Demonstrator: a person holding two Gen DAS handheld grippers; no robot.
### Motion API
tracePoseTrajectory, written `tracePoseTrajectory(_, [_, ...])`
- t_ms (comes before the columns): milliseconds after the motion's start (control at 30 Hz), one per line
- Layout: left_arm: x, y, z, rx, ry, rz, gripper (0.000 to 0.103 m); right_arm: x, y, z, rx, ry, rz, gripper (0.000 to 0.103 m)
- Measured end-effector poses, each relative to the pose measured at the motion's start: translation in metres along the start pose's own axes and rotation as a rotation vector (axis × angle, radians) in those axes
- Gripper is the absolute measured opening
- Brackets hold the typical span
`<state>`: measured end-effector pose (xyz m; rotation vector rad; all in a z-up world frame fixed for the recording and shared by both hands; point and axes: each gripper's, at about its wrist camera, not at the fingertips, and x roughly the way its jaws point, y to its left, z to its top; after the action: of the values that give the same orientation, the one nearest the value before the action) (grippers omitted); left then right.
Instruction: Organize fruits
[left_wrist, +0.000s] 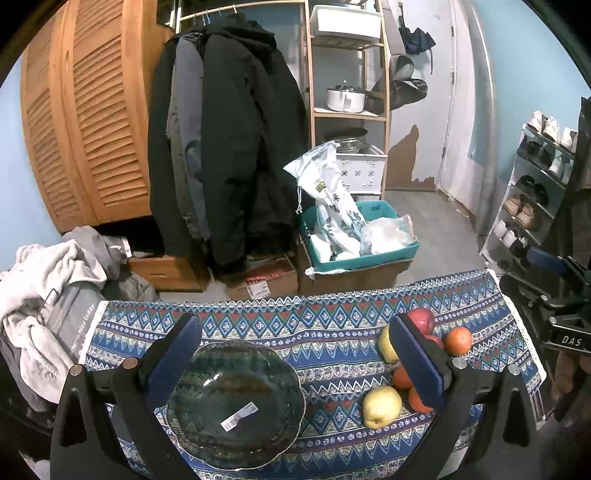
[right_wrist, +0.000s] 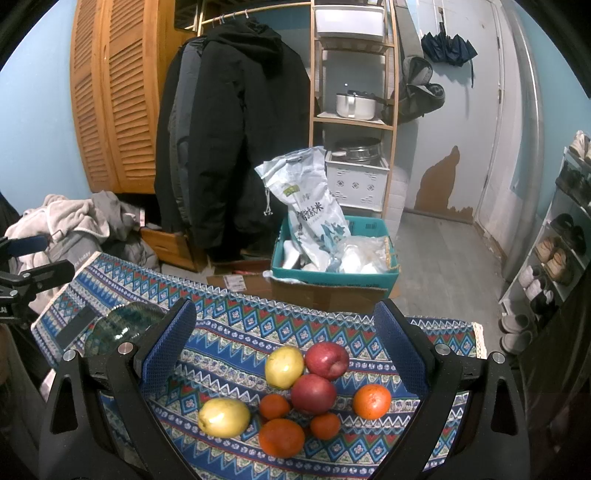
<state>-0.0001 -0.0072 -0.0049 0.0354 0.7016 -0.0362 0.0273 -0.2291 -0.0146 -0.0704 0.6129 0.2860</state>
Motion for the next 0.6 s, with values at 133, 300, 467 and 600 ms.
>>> tracePoseTrajectory(133, [0.0001, -0.0010, 0.0004, 0.003, 0.000, -0.002, 0.102, 0.0004, -0.0001, -0.0009, 0.001, 0.002, -0.001, 0.095])
tracePoseTrajectory(300, [0.0001, -0.0016, 0.0006, 0.002, 0.000, -0.003, 0.102, 0.0003, 0.0001, -0.0013, -0.002, -0.001, -0.001, 0.095])
tracePoseTrajectory(467, [-0.0004, -0.0033, -0.0006, 0.005, -0.002, -0.007, 0.102, 0.0001, -0.0004, 0.0000, 0.000, 0.002, 0.000, 0.095])
tracePoseTrajectory(600, [-0.0013, -0.0067, -0.0024, 0.009, -0.007, -0.007, 0.102, 0.0002, -0.0006, -0.0003, 0.002, 0.001, 0.001, 0.095])
